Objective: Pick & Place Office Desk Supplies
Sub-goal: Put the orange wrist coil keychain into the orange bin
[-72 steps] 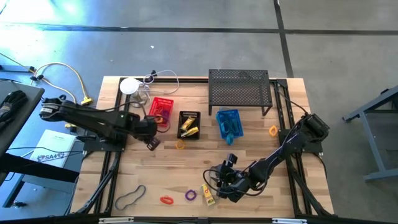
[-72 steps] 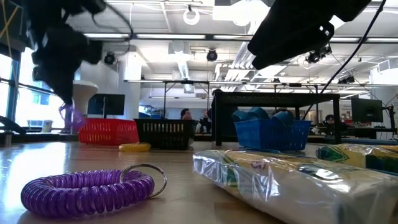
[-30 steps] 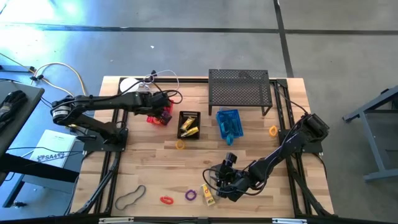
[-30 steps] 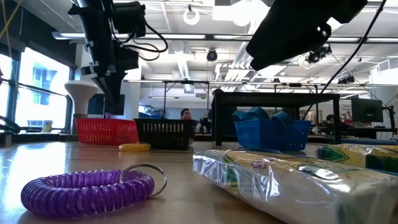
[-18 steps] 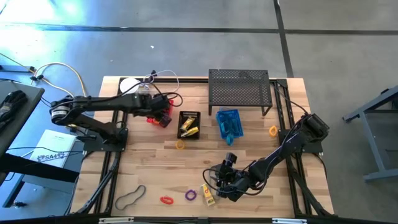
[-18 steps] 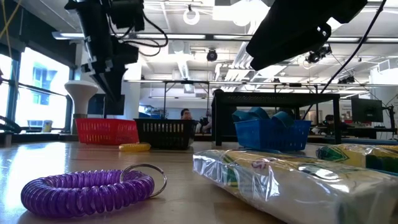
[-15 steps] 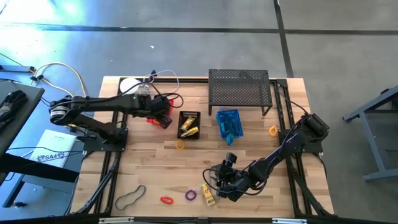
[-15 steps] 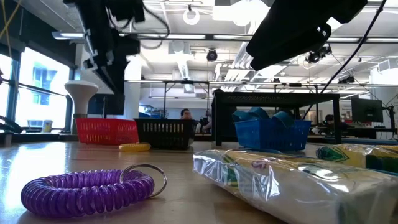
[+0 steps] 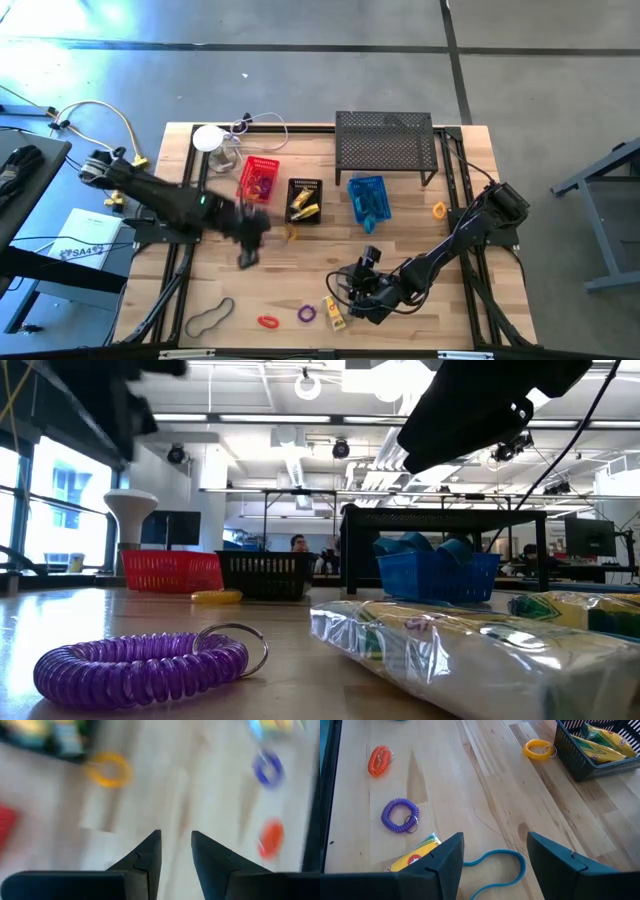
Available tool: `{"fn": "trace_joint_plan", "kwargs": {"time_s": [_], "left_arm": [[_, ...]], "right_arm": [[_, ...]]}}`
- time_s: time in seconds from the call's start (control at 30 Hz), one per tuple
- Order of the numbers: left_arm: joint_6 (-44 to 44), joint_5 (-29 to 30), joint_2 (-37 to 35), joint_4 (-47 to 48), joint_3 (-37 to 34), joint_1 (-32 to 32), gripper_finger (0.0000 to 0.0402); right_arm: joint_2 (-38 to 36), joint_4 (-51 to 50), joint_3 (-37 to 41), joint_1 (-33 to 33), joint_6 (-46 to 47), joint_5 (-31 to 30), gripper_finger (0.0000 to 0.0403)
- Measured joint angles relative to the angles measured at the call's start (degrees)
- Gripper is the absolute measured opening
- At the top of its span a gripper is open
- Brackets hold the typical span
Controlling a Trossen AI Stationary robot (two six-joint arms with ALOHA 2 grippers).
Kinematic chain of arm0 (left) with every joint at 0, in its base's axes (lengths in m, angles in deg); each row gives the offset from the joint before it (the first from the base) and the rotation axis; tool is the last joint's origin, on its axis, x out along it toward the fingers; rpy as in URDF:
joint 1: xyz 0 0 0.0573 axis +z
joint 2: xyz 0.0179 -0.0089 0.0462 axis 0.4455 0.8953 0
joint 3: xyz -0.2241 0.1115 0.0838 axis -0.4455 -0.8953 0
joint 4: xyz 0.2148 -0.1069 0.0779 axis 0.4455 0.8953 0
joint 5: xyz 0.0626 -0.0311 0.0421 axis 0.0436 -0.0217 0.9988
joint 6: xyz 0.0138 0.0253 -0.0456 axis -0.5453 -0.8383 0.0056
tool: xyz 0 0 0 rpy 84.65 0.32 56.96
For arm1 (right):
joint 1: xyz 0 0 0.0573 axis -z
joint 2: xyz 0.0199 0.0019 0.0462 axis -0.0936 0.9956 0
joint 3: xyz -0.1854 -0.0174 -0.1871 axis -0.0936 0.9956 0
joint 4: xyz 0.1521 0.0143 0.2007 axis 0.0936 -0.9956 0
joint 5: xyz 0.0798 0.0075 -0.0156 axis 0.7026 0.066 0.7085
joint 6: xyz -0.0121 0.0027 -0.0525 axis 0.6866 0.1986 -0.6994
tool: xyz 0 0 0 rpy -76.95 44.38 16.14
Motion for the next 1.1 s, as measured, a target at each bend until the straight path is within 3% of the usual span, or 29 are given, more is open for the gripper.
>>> {"fn": "trace_joint_plan", "kwargs": {"time_s": [0.1, 0.23, 0.43, 0.67, 1.1], "left_arm": [[-1.38, 2.20, 2.65, -2.44, -0.02, -9.37, 0.0102], [-1.46, 11.54, 7.51, -9.38, -0.07, -19.73, 0.0102], [-9.75, 19.96, 16.10, -22.75, -0.07, -28.81, 0.0102], [-18.88, 20.43, 24.37, -33.04, -0.08, -31.26, 0.0102], [-17.85, 14.28, 27.11, -37.11, -0.07, -30.96, 0.0102]], "right_arm": [[0.01, -0.38, 0.00, 0.00, -0.32, 0.00, 0.0205], [0.01, -0.52, 0.00, 0.14, -0.64, -0.24, 0.0205], [0.00, -0.20, 0.00, 0.26, -1.95, -0.31, 0.0205], [0.01, 0.66, 0.00, 1.10, -3.67, -0.32, 0.0205], [0.01, 3.88, 0.00, 0.04, -2.88, -0.07, 0.0205]]}}
